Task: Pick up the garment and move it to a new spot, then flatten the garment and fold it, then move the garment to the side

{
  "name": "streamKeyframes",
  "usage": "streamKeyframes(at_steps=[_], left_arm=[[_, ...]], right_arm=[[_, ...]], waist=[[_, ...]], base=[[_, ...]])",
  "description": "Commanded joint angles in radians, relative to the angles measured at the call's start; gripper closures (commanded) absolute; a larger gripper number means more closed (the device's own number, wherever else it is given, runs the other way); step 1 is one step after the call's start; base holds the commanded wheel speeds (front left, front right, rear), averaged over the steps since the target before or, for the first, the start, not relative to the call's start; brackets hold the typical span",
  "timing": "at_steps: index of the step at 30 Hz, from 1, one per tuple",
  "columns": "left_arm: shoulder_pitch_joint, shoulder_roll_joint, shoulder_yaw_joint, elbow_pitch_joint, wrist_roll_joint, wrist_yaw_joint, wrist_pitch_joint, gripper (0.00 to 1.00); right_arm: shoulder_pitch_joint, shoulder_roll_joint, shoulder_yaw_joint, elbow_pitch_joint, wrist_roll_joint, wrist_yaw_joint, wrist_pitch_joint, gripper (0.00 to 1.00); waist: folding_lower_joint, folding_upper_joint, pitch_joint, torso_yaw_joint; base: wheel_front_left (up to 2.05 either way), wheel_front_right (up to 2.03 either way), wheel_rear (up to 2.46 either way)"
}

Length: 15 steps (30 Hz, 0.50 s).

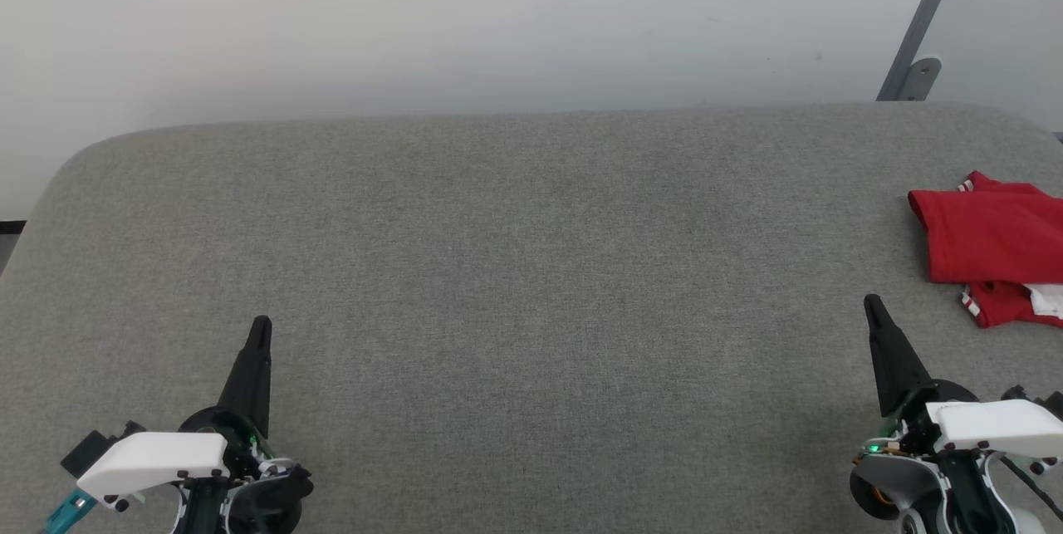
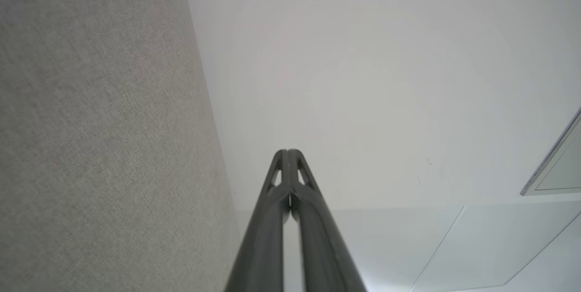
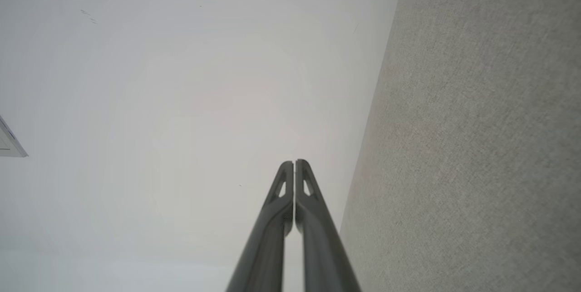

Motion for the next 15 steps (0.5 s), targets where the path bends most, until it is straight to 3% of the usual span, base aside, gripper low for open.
streamKeyframes(at_steps=[1,15], left_arm=[[-0.012,-0.001,0.003,0.000,0.003,-0.006,0.001,1.00],[-0.012,-0.002,0.003,0.000,0.004,-0.006,0.002,1.00]], right_arm=[[-0.005,0.001,-0.001,0.002,0.004,0.000,0.003,1.00],[-0.005,0.001,-0.001,0.002,0.004,0.000,0.003,1.00]], waist=[[0.0000,-0.0001,0.000,0.000],[0.0000,-0.0001,0.000,0.000]], base=[[0.00,0.00,0.00],[0.00,0.00,0.00]])
